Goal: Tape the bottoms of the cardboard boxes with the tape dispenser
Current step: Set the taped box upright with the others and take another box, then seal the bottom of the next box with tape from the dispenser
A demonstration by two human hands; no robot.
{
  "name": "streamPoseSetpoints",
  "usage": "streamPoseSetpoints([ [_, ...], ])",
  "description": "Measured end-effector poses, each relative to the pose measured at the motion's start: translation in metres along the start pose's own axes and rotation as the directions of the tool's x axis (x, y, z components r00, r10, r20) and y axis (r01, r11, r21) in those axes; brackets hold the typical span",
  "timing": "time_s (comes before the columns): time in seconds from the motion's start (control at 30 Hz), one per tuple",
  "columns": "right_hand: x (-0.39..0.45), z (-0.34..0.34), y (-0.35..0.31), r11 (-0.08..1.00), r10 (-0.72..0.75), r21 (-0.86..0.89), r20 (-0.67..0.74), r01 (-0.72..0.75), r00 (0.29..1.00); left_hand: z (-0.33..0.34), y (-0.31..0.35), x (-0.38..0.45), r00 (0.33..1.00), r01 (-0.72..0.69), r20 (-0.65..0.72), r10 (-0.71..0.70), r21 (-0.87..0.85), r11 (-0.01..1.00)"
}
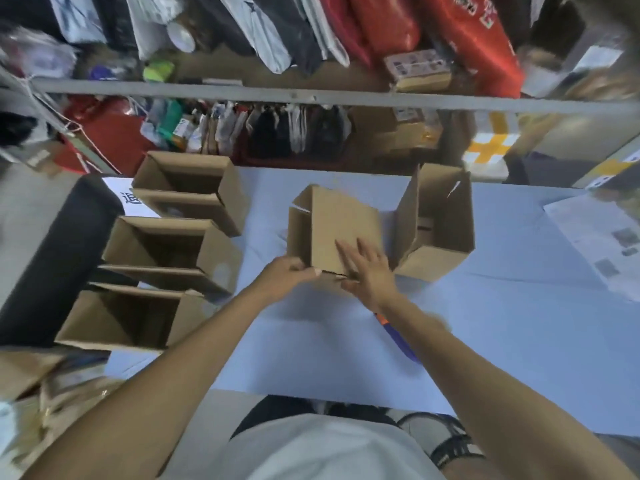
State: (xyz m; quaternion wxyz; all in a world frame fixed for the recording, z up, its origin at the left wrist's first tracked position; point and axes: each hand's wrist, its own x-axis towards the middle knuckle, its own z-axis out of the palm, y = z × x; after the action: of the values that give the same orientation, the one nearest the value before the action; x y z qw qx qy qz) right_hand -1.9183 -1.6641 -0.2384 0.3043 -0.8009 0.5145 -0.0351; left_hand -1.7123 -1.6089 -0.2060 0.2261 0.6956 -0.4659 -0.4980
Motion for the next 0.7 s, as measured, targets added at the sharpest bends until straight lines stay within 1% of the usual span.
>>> streamPoseSetpoints([
  [0.03, 0.002, 0.004, -0.003, 0.998, 0.001, -0.07, 0.035, 0.001, 0.999, -0.001, -0.005, -0.003, 0.998, 0.051, 0.028, -0.052, 0.009, 0.999],
  [0.07, 0.002, 0.007, -0.007, 0.992, 0.007, -0.124, 0.062, 0.001, 0.998, -0.002, -0.01, -0.002, 0.997, 0.07, 0.016, -0.071, 0.022, 0.997],
  [0.13, 0.003, 0.013, -0.016, 0.974, -0.003, -0.223, 0.104, 0.026, 0.995, -0.001, -0.012, 0.001, 0.992, 0.055, -0.119, -0.041, 0.117, 0.992],
  [0.17, 0.002, 0.016, -0.02, 0.962, -0.017, -0.268, 0.112, 0.047, 0.994, 0.0, -0.012, 0.002, 0.983, 0.068, -0.184, -0.027, 0.218, 0.974],
  [0.2, 0.001, 0.019, -0.024, 0.952, -0.032, -0.3, 0.111, 0.064, 0.993, 0.001, -0.01, 0.004, 0.976, 0.092, -0.217, -0.018, 0.336, 0.937],
  [0.23, 0.0, 0.021, -0.026, 0.945, -0.047, -0.319, 0.102, 0.077, 0.994, 0.001, -0.012, 0.007, 0.976, 0.099, -0.218, 0.003, 0.456, 0.884],
  [0.27, -0.001, 0.022, -0.026, 0.942, -0.058, -0.325, 0.092, 0.085, 0.994, 0.001, -0.012, 0.012, 0.983, 0.078, -0.181, 0.031, 0.56, 0.825],
  [0.3, -0.002, 0.022, -0.025, 0.942, -0.069, -0.322, 0.088, 0.094, 0.994, -0.001, -0.013, 0.018, 0.99, 0.035, -0.127, 0.058, 0.623, 0.781],
  [0.37, -0.007, 0.02, -0.018, 0.94, -0.098, -0.317, 0.106, 0.127, 0.989, -0.005, -0.009, 0.034, 0.996, -0.061, -0.01, 0.094, 0.689, 0.722],
  [0.43, -0.015, 0.02, -0.009, 0.926, -0.13, -0.342, 0.108, 0.16, 0.986, -0.01, 0.001, 0.052, 0.99, -0.139, 0.084, 0.117, 0.771, 0.621],
  [0.5, -0.025, 0.021, -0.005, 0.936, -0.1, -0.336, 0.03, 0.104, 0.995, -0.016, 0.009, 0.069, 0.985, -0.172, 0.157, 0.073, 0.838, 0.517],
  [0.57, -0.034, 0.025, -0.004, 0.954, 0.002, -0.297, -0.101, -0.032, 0.995, -0.022, 0.016, 0.08, 0.979, -0.177, 0.202, -0.002, 0.861, 0.477],
  [0.6, -0.036, 0.027, -0.006, 0.958, 0.07, -0.268, -0.142, -0.107, 0.987, -0.022, 0.019, 0.083, 0.978, -0.185, 0.211, -0.003, 0.866, 0.465],
  [0.67, -0.036, 0.029, -0.009, 0.959, 0.181, -0.194, -0.143, -0.207, 0.973, -0.02, 0.018, 0.084, 0.983, -0.181, 0.172, 0.061, 0.869, 0.461],
  [0.7, -0.035, 0.03, -0.011, 0.963, 0.204, -0.148, -0.13, -0.223, 0.97, -0.018, 0.017, 0.081, 0.989, -0.15, 0.127, 0.08, 0.872, 0.465],
])
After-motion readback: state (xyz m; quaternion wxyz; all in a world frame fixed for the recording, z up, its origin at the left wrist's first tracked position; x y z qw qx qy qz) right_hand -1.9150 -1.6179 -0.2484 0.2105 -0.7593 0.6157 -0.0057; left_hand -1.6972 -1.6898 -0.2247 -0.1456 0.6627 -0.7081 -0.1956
